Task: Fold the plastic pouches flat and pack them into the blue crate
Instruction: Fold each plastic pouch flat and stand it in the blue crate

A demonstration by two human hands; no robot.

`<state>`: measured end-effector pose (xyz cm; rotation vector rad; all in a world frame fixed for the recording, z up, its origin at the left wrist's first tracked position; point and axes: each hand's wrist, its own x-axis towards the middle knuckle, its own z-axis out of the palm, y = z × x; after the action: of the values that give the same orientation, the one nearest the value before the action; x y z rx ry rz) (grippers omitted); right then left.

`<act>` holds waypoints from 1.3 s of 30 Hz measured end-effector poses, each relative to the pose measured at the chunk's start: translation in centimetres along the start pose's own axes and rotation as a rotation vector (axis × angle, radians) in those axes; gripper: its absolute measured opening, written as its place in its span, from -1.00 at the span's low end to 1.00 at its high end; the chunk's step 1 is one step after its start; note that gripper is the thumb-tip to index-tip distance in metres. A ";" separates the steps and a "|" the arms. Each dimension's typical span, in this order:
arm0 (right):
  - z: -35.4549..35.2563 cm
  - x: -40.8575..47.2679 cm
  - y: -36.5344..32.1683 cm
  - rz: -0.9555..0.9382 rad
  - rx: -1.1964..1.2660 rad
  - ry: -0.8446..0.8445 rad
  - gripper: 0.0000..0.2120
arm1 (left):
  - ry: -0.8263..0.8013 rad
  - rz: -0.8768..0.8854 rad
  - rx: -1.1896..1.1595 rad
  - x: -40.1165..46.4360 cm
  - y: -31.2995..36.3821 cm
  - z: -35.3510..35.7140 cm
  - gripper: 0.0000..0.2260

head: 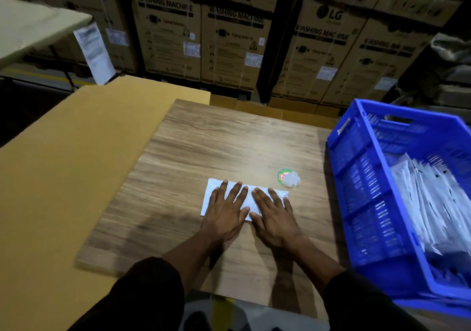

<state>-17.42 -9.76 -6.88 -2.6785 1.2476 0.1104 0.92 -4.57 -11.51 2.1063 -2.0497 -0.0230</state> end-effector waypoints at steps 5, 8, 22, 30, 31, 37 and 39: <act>-0.5 0.3 -0.2 0.007 0.029 -0.025 -0.27 | 0.007 -0.009 -0.001 -0.1 -0.1 0.2 -0.46; -0.6 0.3 0.1 -0.004 0.064 -0.038 -0.24 | 0.011 -0.017 -0.036 -0.4 -0.4 0.4 -0.46; -0.8 -0.7 2.4 0.032 0.045 -0.123 -0.07 | 0.160 -0.035 -0.104 -1.8 -2.1 0.0 -0.43; -0.8 -1.3 1.7 -0.302 -0.095 0.055 -0.43 | 0.055 -0.019 -0.060 -1.3 -3.6 0.1 -0.27; -0.8 -1.1 1.8 -0.292 -0.068 0.050 -0.45 | 0.097 -0.014 -0.045 -1.5 -3.4 -0.2 -0.21; -2.5 -1.0 1.0 -0.331 -0.010 0.199 -0.44 | 0.276 0.117 0.115 -1.5 -2.8 -1.0 -0.49; -1.9 -1.6 0.8 -0.451 -0.135 0.280 -0.43 | 0.305 0.067 0.101 -1.2 -3.1 -1.4 -0.61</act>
<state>-19.11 -9.44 -4.84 -3.0991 0.6809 -0.2594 4.12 -3.15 -10.72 1.9515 -1.9704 0.3948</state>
